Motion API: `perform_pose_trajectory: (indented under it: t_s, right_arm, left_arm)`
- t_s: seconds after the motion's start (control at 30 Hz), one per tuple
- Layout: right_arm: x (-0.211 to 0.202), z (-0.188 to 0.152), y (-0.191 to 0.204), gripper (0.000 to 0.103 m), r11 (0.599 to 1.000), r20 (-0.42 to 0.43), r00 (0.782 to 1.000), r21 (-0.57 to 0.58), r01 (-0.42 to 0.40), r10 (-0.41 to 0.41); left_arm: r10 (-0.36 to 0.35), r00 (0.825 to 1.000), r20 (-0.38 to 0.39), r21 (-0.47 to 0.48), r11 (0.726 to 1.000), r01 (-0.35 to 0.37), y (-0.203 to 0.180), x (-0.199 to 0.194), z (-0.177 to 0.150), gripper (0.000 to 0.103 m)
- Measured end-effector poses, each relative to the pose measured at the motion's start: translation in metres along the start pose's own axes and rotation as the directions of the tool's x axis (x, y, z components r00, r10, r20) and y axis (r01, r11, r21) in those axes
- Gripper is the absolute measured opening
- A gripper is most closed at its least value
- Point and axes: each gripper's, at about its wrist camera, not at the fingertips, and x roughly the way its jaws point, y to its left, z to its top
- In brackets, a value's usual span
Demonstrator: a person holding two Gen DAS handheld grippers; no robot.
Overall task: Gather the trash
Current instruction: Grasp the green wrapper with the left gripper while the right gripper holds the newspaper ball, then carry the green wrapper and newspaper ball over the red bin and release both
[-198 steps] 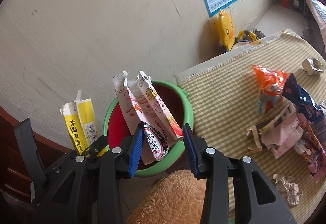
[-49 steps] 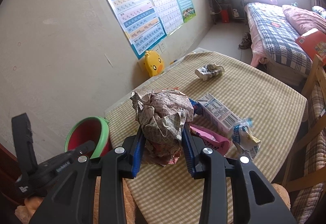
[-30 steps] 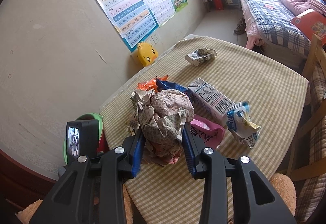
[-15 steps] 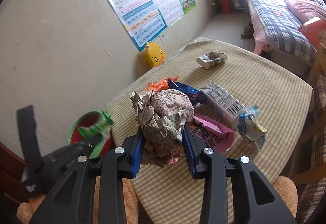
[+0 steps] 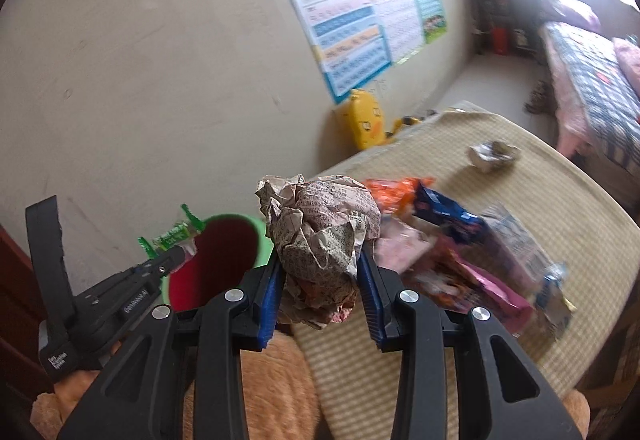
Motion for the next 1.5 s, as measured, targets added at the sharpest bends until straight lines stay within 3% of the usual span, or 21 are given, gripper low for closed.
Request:
perform_pose_trajectory:
  t_s: [0.4, 0.93, 0.97, 1.07, 1.37, 1.5]
  right_arm:
    - [0.059, 0.014, 0.069, 0.035, 0.985, -0.072, 0.993, -0.135, -0.107, 0.098]
    - [0.135, 0.008, 0.105, 0.038, 0.974, -0.197, 0.970, -0.150, -0.172, 0.141]
    - [0.138, 0.007, 0.106, 0.045, 0.973, -0.203, 0.968, -0.151, -0.177, 0.145]
    - [0.146, 0.004, 0.109, 0.064, 0.974, -0.197, 0.971, -0.152, -0.169, 0.138]
    - [0.135, 0.003, 0.089, 0.066, 0.983, -0.188, 0.969, -0.058, -0.174, 0.161]
    - [0.121, 0.008, 0.056, 0.068, 0.995, -0.155, 0.983, -0.008, -0.098, 0.095]
  left_arm:
    - [0.119, 0.993, -0.017, -0.092, 0.989, -0.120, 0.056, 0.008, -0.003, 0.007]
    - [0.155, 0.980, -0.128, -0.191, 0.965, -0.178, 0.108, 0.040, -0.018, 0.008]
    - [0.157, 0.978, -0.137, -0.195, 0.964, -0.182, 0.109, 0.043, -0.019, 0.012]
    - [0.157, 0.977, -0.145, -0.224, 0.956, -0.187, 0.114, 0.045, -0.023, 0.057]
    - [0.117, 0.979, -0.169, -0.220, 0.963, -0.153, 0.108, 0.051, -0.026, 0.057]
    - [0.096, 0.982, -0.164, -0.164, 0.979, -0.123, 0.088, 0.053, -0.023, 0.057]
